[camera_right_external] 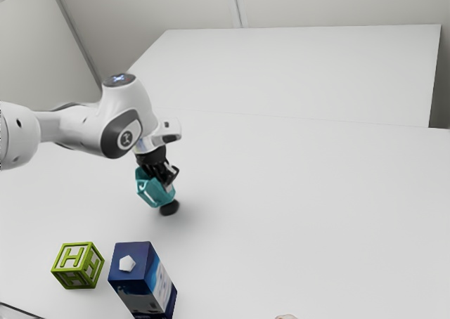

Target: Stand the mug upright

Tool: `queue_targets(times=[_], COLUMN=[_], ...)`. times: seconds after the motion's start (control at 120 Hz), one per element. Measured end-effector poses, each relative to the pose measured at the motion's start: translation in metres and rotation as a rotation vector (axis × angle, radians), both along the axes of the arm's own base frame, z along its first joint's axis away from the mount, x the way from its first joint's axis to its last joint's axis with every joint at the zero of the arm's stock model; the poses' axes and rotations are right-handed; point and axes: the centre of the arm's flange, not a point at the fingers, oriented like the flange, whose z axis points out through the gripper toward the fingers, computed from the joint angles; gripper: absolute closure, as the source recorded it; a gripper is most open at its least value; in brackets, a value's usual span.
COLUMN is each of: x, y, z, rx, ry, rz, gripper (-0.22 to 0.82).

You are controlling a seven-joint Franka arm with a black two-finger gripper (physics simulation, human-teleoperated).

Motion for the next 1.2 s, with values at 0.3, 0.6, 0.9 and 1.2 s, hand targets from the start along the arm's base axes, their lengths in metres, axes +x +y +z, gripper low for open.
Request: queue_targets(times=[0.3,0.6,0.9,1.2], x=[0.0,0.001,0.002,0.002], y=[-0.001,-0.002,-0.002,0.0], z=[-0.021,-0.026,-0.024,-0.02], rx=[0.005,0.003,-0.006,-0.009], ry=[0.001,-0.003,-0.006,-0.012], rz=[0.025,0.04,0.042,0.039], gripper=[0.78,0.75,0.6,0.35])
